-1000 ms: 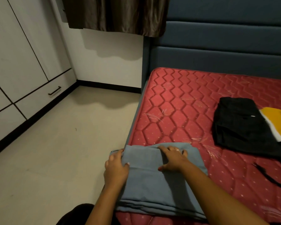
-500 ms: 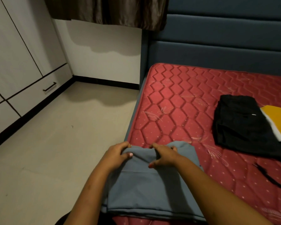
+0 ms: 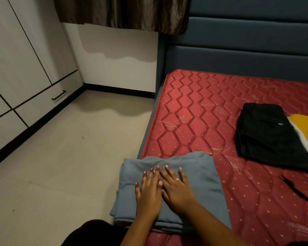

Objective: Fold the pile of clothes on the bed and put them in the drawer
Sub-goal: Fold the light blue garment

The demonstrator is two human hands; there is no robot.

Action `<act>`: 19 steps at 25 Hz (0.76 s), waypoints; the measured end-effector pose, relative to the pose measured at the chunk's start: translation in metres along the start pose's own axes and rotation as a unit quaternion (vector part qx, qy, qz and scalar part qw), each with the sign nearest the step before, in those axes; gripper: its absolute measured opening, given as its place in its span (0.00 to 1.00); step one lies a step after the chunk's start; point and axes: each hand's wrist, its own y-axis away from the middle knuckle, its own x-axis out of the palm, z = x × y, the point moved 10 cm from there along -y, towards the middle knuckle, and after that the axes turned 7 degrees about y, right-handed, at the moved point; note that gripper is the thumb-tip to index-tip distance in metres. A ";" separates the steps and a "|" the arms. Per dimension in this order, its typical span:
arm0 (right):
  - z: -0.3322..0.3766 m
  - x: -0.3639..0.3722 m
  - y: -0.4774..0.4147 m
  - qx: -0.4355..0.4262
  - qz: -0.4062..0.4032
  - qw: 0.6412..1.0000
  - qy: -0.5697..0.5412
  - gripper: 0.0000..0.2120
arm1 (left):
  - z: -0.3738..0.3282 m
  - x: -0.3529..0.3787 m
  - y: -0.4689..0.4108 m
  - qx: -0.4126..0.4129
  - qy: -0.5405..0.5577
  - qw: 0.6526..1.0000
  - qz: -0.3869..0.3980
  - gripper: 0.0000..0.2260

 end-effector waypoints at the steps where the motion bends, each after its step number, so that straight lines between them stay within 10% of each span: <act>1: -0.009 0.009 0.004 0.006 0.017 1.000 0.005 0.24 | 0.008 0.013 0.002 0.009 -0.050 0.999 0.007 0.34; 7: -0.118 0.037 0.041 0.169 0.078 0.982 0.022 0.38 | 0.024 0.032 -0.003 -0.033 -0.143 0.988 0.049 0.37; 19: -0.178 0.028 0.080 0.369 0.037 0.902 -0.221 0.37 | 0.024 0.036 -0.011 -0.080 -0.166 0.972 0.145 0.38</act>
